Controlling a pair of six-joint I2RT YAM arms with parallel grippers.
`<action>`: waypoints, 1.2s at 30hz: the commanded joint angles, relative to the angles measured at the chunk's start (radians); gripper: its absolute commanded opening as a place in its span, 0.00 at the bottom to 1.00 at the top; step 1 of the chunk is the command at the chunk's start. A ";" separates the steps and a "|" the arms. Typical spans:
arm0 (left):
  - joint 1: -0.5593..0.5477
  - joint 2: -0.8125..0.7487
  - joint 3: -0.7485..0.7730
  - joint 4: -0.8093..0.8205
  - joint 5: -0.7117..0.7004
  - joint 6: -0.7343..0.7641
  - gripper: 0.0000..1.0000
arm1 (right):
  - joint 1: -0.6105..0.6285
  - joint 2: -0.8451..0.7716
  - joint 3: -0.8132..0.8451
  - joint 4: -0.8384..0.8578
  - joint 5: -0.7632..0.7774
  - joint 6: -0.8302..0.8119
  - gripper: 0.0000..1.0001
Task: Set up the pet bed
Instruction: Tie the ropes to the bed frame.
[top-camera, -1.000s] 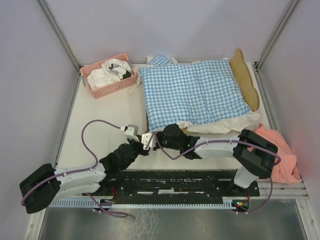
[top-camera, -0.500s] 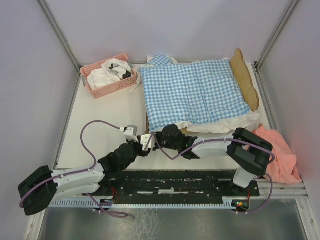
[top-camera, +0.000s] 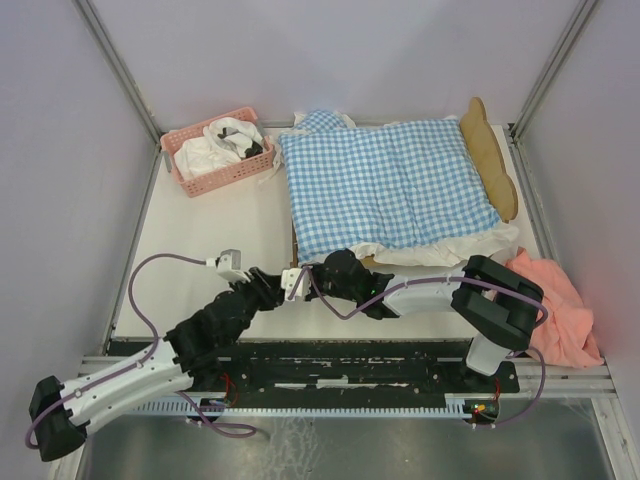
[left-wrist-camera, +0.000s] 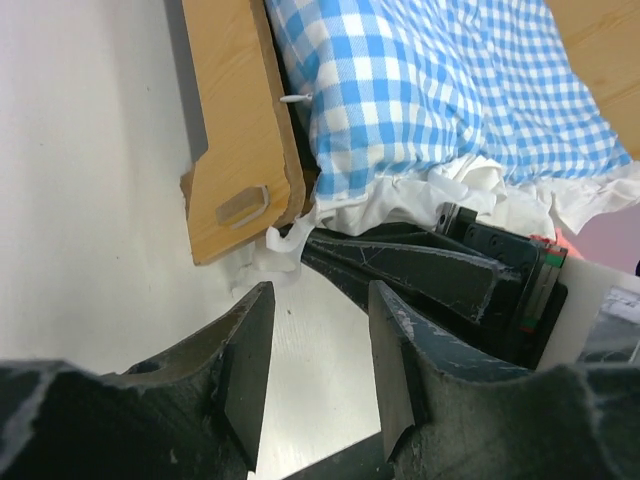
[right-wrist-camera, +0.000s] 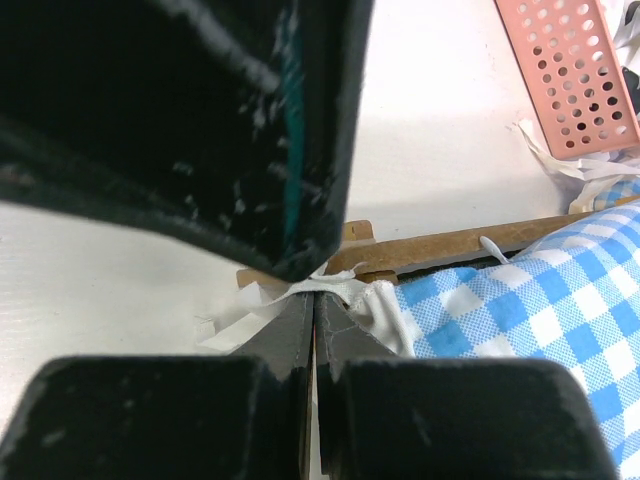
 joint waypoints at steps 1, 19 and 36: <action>0.017 -0.010 0.024 0.021 -0.055 0.008 0.48 | -0.001 0.002 0.002 0.054 0.003 0.012 0.02; 0.129 0.207 0.000 0.292 0.158 0.015 0.49 | -0.002 0.002 0.002 0.069 0.001 0.021 0.02; 0.186 0.297 -0.041 0.378 0.176 -0.041 0.47 | -0.001 0.009 0.007 0.075 -0.006 0.030 0.02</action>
